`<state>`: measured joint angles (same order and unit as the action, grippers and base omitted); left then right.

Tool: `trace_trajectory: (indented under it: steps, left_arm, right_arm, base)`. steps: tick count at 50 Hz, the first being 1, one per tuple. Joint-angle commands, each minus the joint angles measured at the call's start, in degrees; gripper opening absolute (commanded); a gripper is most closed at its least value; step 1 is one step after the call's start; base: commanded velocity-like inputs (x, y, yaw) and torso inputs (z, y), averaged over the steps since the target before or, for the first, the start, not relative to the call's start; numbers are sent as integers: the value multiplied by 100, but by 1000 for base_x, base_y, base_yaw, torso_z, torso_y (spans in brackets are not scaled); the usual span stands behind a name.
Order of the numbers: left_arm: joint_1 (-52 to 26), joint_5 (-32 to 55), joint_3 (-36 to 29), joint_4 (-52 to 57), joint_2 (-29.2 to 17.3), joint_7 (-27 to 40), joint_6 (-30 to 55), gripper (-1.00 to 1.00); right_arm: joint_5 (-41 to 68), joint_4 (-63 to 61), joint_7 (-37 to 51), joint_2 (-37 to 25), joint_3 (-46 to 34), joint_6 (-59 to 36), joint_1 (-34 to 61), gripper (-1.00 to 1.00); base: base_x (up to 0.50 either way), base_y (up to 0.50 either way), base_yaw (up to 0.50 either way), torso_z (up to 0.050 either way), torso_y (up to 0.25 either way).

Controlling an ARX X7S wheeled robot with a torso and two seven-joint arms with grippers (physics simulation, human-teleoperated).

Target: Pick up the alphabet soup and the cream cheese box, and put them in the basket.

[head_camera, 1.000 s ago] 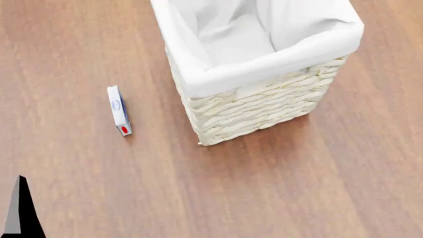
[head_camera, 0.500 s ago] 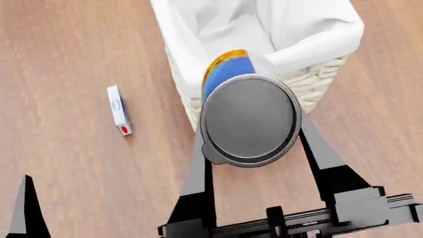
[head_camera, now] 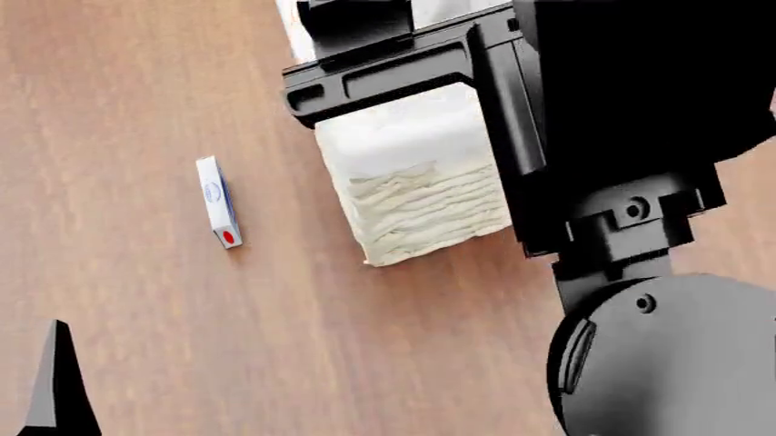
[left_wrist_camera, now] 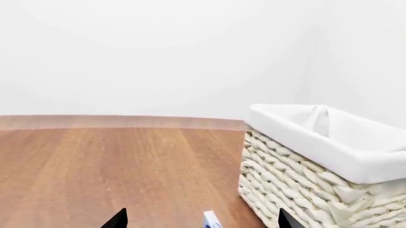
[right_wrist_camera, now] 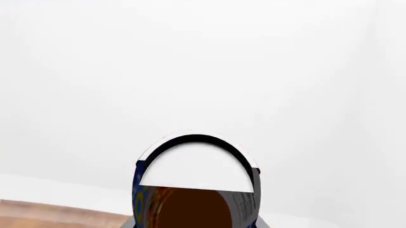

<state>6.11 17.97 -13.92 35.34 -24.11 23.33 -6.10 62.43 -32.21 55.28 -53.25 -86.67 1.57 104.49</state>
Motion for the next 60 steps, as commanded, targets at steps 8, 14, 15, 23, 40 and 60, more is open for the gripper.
trace_trajectory:
  steps: [8, 14, 15, 23, 40, 60]
  left_arm:
    - [40, 52, -44, -15, -2, -11, -69, 100]
    - [22, 68, -89, -18, 7, -30, -74, 100]
    - [29, 60, -89, -31, 6, -32, -87, 100]
    - [67, 86, -41, -127, 19, -15, -189, 100]
    - [92, 98, -47, -86, -13, 16, -194, 100]
    - [51, 104, -12, -22, -50, 87, -164, 100]
  right_arm:
    - [2512, 3418, -2520, 1100, -5, -511, 781, -100]
    - [2291, 4732, -2876, 1692, -377, -1029, 835, -100]
    - [2246, 4878, -2940, 1775, -416, -1069, 848, -100]
    - [2259, 5049, -3126, 1853, -509, -1305, 872, -100]
    - [1922, 5157, -3373, 2053, -747, -1220, 488, -100]
    - [1585, 5594, -3634, 2375, -857, -973, 148, -100]
  base:
    - [0, 0, 0, 0, 0]
    - [0, 0, 0, 0, 0]
    - [0, 0, 0, 0, 0]
    - [0, 0, 0, 0, 0]
    - [0, 0, 0, 0, 2]
    - [0, 0, 0, 0, 1]
